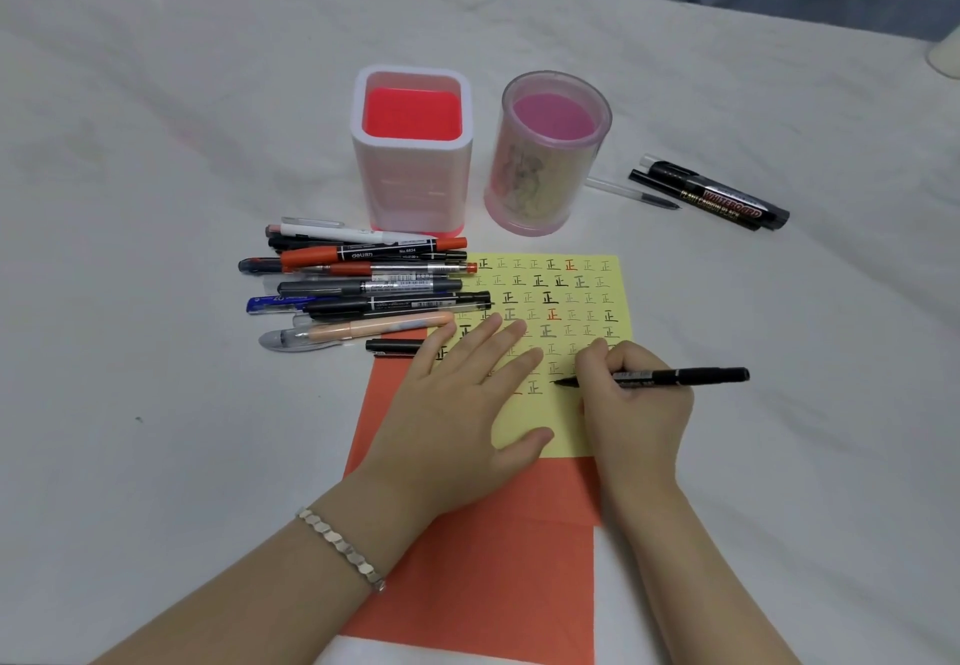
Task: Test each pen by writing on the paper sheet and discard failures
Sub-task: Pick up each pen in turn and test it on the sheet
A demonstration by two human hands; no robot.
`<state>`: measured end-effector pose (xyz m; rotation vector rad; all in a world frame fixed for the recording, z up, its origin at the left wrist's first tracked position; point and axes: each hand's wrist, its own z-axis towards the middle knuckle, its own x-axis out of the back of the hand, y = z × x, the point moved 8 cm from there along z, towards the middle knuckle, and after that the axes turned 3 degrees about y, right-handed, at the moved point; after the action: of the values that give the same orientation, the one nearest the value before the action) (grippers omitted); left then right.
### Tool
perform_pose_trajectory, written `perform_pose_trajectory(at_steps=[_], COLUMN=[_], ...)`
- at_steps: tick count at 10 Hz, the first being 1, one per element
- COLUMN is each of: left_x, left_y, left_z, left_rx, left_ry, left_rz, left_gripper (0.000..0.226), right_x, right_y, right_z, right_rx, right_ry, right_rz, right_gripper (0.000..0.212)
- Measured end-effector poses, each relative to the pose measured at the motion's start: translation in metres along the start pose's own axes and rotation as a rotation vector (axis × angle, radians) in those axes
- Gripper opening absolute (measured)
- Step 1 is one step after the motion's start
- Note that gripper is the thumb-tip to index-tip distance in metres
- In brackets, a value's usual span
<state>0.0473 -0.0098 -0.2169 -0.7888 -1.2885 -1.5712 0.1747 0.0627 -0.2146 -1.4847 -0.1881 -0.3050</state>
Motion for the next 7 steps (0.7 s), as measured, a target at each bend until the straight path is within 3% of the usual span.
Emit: perform_pose_trajectory(at_steps=[7], left_x=[-0.0010], left_y=[-0.0004], left_z=[0.0000], left_rx=[0.000], left_ry=[0.000], left_rz=[0.000], left_gripper=[0.060], right_x=[-0.0005], right_y=[0.0009], right_z=[0.0002], right_rx=[-0.003], right_ry=[-0.007], right_rz=[0.007], right_gripper=[0.033])
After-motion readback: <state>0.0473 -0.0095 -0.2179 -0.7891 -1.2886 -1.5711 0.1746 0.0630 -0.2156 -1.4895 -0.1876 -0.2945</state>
